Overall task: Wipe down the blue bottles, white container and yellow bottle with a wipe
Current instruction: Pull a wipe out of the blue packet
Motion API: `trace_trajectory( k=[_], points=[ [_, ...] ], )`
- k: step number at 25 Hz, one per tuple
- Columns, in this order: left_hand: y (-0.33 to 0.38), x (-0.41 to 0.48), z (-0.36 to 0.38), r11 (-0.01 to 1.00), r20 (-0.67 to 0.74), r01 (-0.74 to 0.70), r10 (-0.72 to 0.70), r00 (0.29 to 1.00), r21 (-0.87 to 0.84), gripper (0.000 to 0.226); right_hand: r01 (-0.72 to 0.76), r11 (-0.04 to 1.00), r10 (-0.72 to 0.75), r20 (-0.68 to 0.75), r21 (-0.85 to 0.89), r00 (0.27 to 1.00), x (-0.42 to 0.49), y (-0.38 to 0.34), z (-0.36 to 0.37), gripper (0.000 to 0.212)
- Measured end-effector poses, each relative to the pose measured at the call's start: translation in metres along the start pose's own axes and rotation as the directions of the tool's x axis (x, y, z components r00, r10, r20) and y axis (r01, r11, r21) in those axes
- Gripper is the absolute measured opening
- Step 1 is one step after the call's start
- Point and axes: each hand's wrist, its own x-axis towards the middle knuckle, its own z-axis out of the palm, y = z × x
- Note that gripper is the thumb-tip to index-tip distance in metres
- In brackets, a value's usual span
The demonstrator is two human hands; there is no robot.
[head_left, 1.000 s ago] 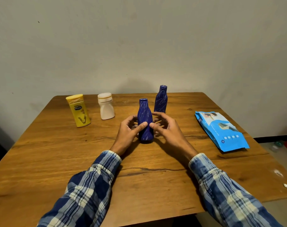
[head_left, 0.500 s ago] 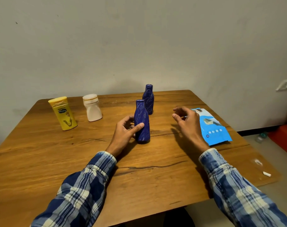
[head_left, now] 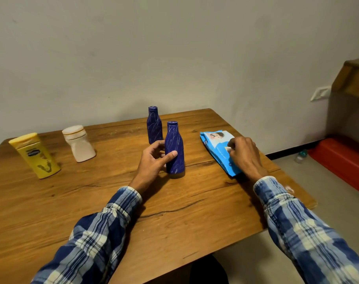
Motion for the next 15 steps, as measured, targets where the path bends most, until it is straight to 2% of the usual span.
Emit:
trace_trajectory(
  k=[3, 5, 10, 15],
  points=[
    [-0.003, 0.001, 0.005, 1.000, 0.014, 0.009, -0.009, 1.000, 0.007, 0.038, 0.045, 0.999, -0.041, 0.138, -0.025, 0.990, 0.004, 0.001, -0.001, 0.019],
    [-0.004, 0.001, 0.006, 1.000, 0.024, 0.016, -0.016, 1.000, 0.006, 0.039, 0.053, 0.998, -0.048, 0.162, -0.024, 0.986, 0.007, 0.000, -0.003, 0.017],
    [-0.002, 0.000, 0.008, 0.999, 0.021, 0.017, -0.018, 1.000, 0.048, 0.040, 0.048, 0.996, -0.048, 0.007, 0.070, 0.999, 0.011, 0.000, -0.007, 0.004],
    [-0.002, -0.001, 0.006, 0.997, 0.023, 0.006, -0.008, 1.000, 0.072, 0.041, 0.059, 0.975, -0.046, -0.068, 0.216, 0.997, 0.013, -0.004, -0.019, 0.008]
  ],
)
